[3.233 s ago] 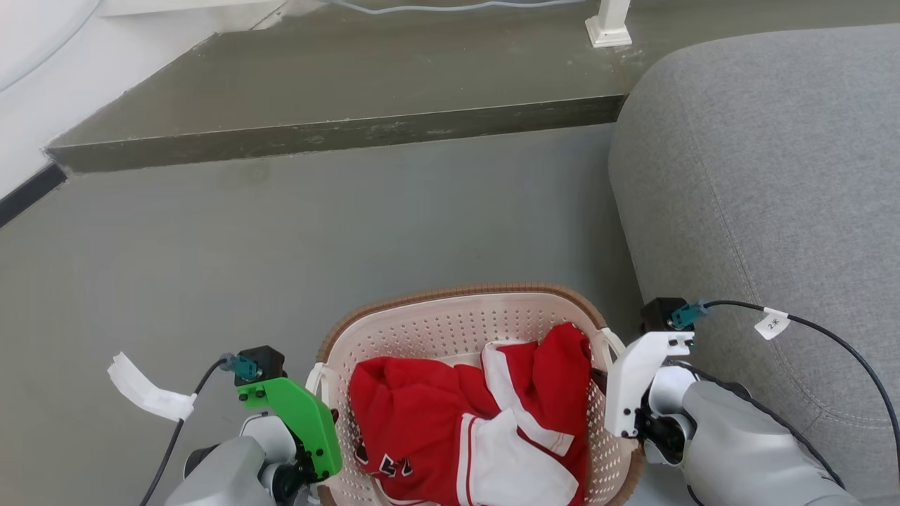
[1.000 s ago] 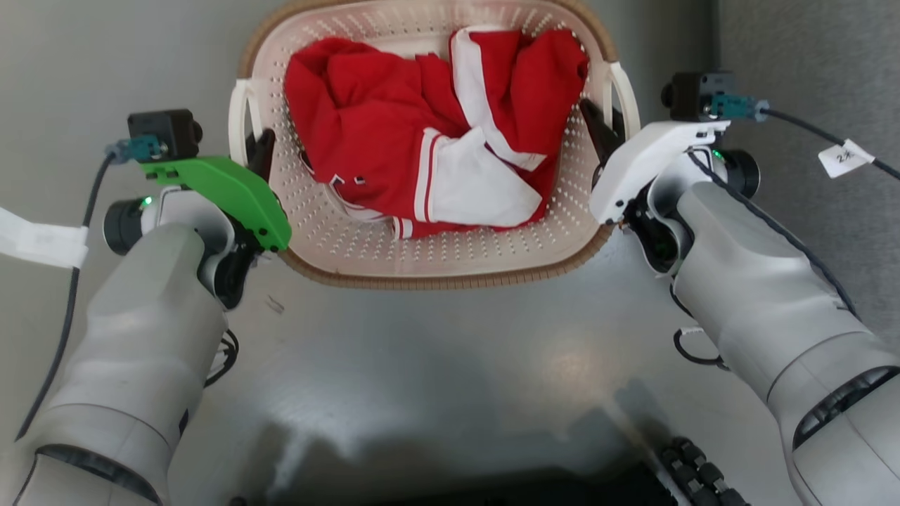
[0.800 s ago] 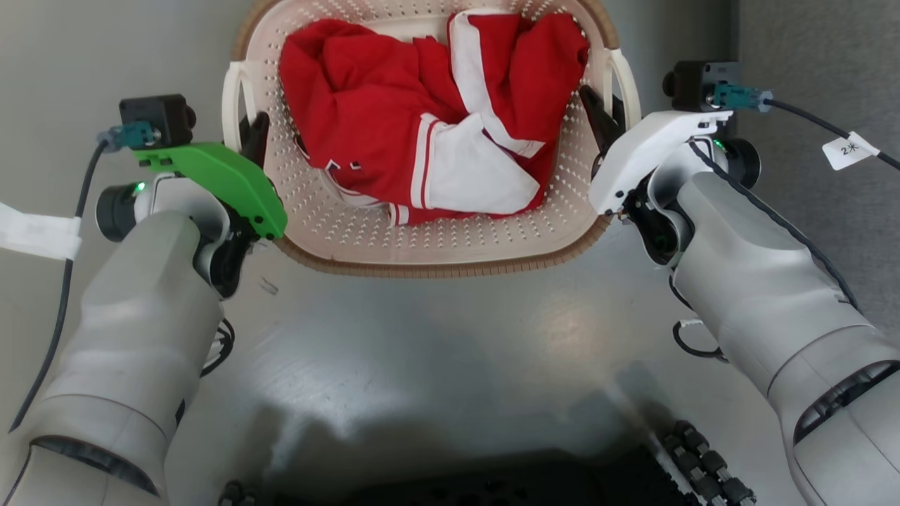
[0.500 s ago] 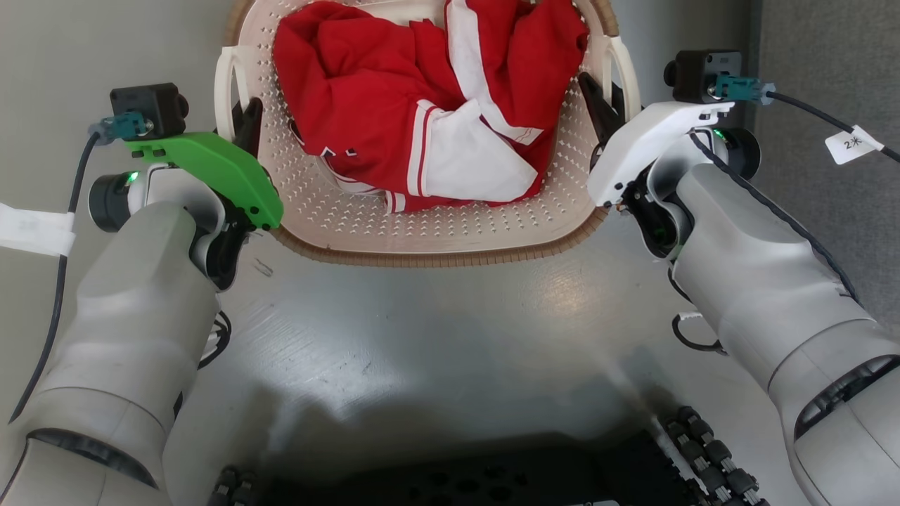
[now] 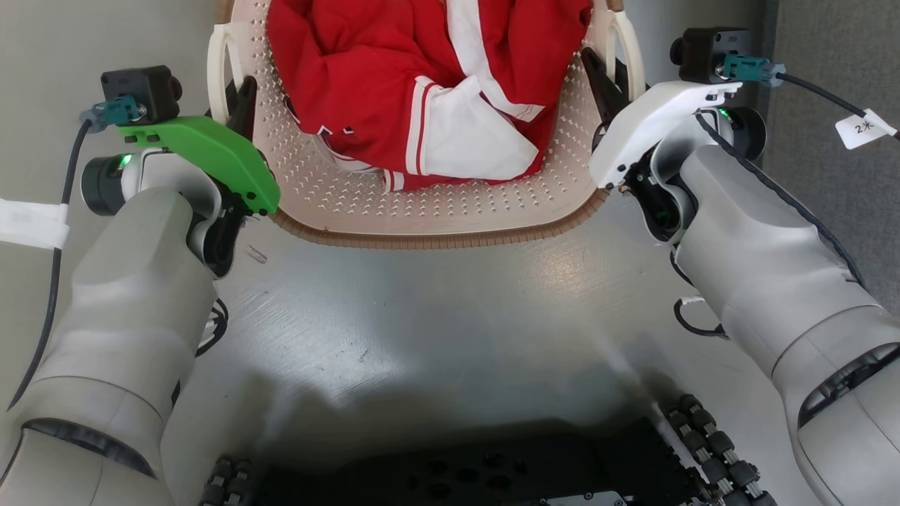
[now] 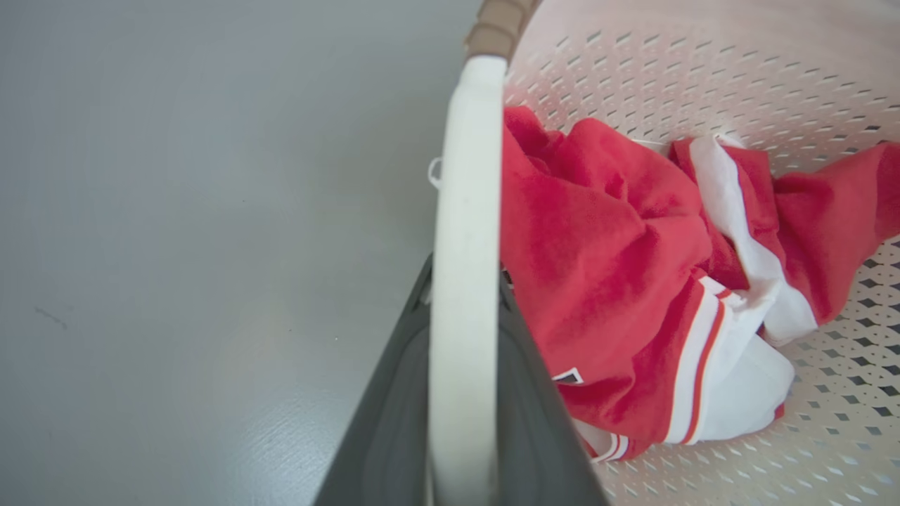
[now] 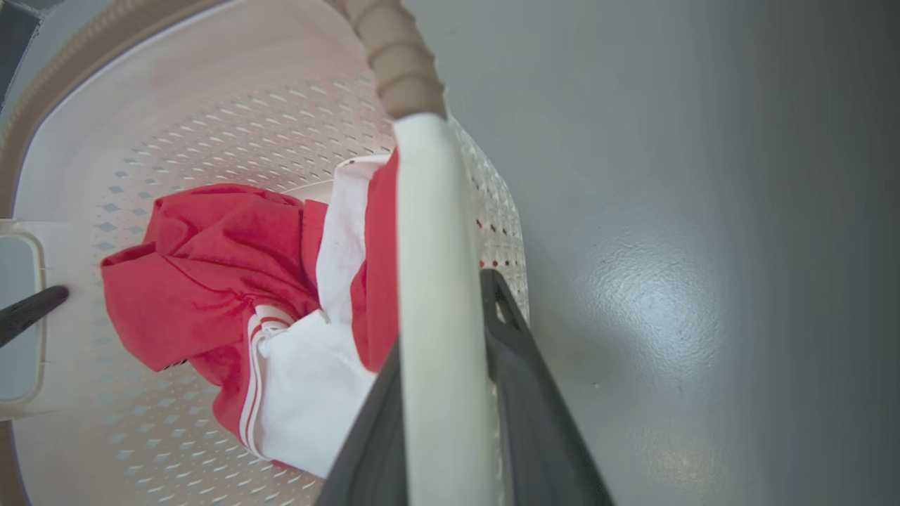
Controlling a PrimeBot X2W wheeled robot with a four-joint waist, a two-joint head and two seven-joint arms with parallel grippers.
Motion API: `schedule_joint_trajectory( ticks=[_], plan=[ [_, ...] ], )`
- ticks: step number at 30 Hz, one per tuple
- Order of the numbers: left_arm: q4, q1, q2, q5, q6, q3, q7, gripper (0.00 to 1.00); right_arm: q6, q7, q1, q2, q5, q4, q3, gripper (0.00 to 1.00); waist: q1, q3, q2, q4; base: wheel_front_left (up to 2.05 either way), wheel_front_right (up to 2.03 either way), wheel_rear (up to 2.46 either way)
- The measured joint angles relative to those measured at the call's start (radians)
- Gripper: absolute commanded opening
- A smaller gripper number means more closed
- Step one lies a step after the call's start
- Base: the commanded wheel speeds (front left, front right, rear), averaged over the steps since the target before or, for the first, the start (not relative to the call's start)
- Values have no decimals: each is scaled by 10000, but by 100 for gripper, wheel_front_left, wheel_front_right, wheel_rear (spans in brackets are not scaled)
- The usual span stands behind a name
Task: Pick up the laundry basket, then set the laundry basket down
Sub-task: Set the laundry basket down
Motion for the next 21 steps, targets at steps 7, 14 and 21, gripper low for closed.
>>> schedule_joint_trajectory(
  ticks=[7, 14, 21],
  plan=[
    [21, -50, -8, 71, 0, 0, -96, 0, 0, -65, -17, 0, -59, 4, -6, 0, 0, 110, 0, 2, 0, 0, 0],
    [33, -265, 10, 251, 0, 84, -188, 0, 0, -59, -195, -12, -288, -96, -316, 0, 0, 236, 0, -5, 0, 0, 0],
    [23, -347, 19, 324, 0, 121, -284, 0, 0, -52, -240, -27, -462, -173, -554, 0, 0, 339, 0, -12, 0, 0, 0]
  ],
)
